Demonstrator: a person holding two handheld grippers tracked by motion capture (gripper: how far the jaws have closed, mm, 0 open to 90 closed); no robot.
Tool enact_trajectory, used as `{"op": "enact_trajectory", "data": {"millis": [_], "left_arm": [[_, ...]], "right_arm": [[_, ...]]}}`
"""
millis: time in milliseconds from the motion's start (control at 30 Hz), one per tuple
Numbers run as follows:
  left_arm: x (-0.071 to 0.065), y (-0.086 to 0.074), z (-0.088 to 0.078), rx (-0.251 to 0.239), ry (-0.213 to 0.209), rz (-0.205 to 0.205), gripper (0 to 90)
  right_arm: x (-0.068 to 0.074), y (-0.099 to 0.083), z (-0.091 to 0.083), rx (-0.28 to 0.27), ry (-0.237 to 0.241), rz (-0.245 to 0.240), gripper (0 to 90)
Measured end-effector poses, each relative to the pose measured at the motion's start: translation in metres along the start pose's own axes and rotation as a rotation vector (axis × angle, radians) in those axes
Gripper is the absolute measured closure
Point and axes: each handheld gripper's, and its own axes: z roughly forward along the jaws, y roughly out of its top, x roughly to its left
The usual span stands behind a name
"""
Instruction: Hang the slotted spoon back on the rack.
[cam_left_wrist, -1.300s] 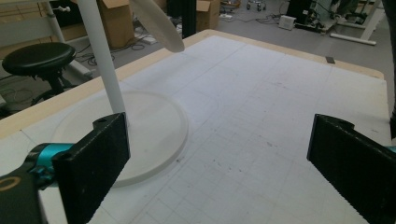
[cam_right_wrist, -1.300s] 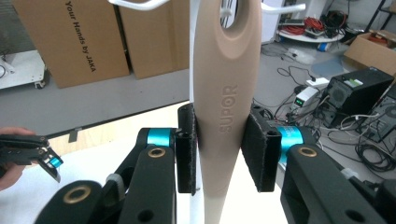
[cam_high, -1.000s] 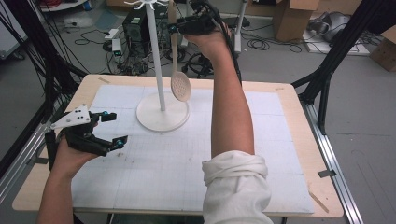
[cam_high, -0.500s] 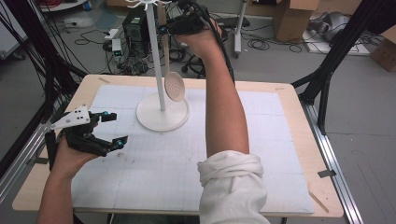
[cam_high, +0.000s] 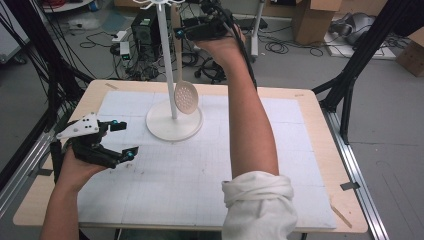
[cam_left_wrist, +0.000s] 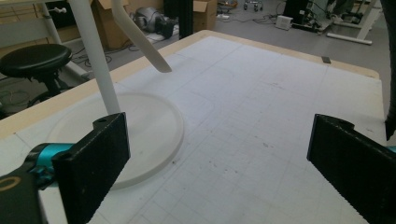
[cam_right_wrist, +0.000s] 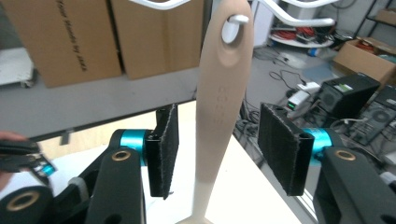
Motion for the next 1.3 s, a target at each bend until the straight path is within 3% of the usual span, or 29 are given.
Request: {"op": "enact_trajectory", "data": {"millis": [67, 300, 633, 800, 1300], "left_arm": [[0.000, 0.000, 0.002, 0.011, 0.004, -0.001, 6.5], [0.001, -0.003, 0.006, 0.036, 0.035, -0.006, 6.5], [0.001, -0.002, 0.006, 0.013, 0.046, -0.022, 6.5], [-0.002, -0.002, 0.012, 0.029, 0.090, -0.032, 9.9], [-0.002, -0.002, 0.012, 0.013, 0.061, -0.032, 8.2]], "right_arm": [[0.001, -0.003, -0.006, -0.010, -0.011, -0.008, 44.0], [0.014, -0.027, -0.033, -0.071, 0.033, -0.007, 40.8], [0.037, -0.073, -0.060, -0.124, 0.083, -0.005, 34.7], [0.047, -0.084, -0.067, -0.140, 0.091, -0.019, 33.3], [0.065, -0.119, -0.095, -0.155, 0.059, -0.014, 20.9]]}}
